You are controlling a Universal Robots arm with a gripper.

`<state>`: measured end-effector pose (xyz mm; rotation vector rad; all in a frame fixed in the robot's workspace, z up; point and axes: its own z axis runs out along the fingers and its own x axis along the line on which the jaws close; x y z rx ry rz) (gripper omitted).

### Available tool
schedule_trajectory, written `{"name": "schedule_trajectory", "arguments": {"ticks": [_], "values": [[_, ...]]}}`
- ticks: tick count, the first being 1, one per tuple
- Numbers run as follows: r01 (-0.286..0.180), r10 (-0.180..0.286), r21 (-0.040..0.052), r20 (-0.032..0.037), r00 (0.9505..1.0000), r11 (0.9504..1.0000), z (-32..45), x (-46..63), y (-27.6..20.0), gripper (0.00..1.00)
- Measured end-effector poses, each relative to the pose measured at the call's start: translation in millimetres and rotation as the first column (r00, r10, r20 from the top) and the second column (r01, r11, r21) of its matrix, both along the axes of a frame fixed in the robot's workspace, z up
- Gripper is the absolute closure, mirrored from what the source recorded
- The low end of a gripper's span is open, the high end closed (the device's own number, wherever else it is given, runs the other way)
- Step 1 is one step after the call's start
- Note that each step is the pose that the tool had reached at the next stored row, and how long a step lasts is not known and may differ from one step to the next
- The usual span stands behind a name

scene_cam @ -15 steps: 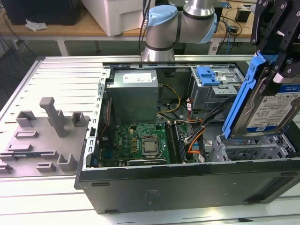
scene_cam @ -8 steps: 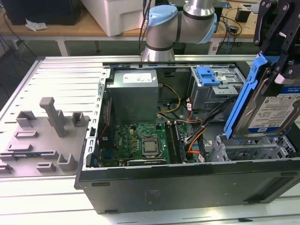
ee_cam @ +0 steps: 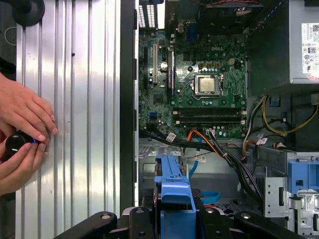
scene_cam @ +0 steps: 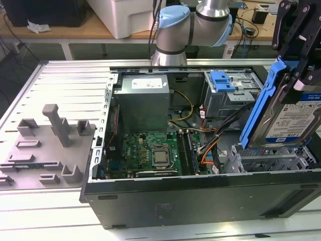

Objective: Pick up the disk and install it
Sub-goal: 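Insert the disk into the insertion slot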

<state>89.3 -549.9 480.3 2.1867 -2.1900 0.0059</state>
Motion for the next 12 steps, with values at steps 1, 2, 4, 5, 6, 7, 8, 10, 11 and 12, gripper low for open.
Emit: {"name": "schedule_trajectory", "arguments": {"ticks": [1, 2, 4, 5, 6, 7, 8, 10, 11, 12], "values": [[0.000, 0.000, -0.0001, 0.0001, 1.0000, 1.0000, -0.3, 0.0, 0.0, 0.63], [0.001, -0.001, -0.0003, 0.0001, 1.0000, 1.0000, -0.6, 0.0, 0.0, 0.63], [0.001, -0.001, -0.0002, 0.0001, 1.0000, 1.0000, -1.3, 0.1, 0.0, 0.63], [0.002, -0.002, -0.0003, 0.0002, 1.0000, 1.0000, -1.6, 0.1, 0.0, 0.63], [0.002, -0.002, -0.0003, 0.0002, 1.0000, 1.0000, -2.2, 0.2, 0.0, 0.63], [0.002, -0.002, -0.0003, 0.0002, 1.0000, 1.0000, -2.7, 0.4, 0.0, 0.63], [0.003, -0.003, -0.0003, 0.0002, 1.0000, 1.0000, -3.4, 0.9, 0.0, 0.63], [0.004, -0.004, -0.0003, 0.0002, 1.0000, 1.0000, -4.6, 2.2, 0.0, 0.63], [0.004, -0.004, -0.0002, 0.0002, 1.0000, 1.0000, -5.0, 2.9, 0.0, 0.63], [0.004, -0.004, -0.0002, 0.0002, 1.0000, 1.0000, -5.4, 3.5, 0.0, 0.63]]}}
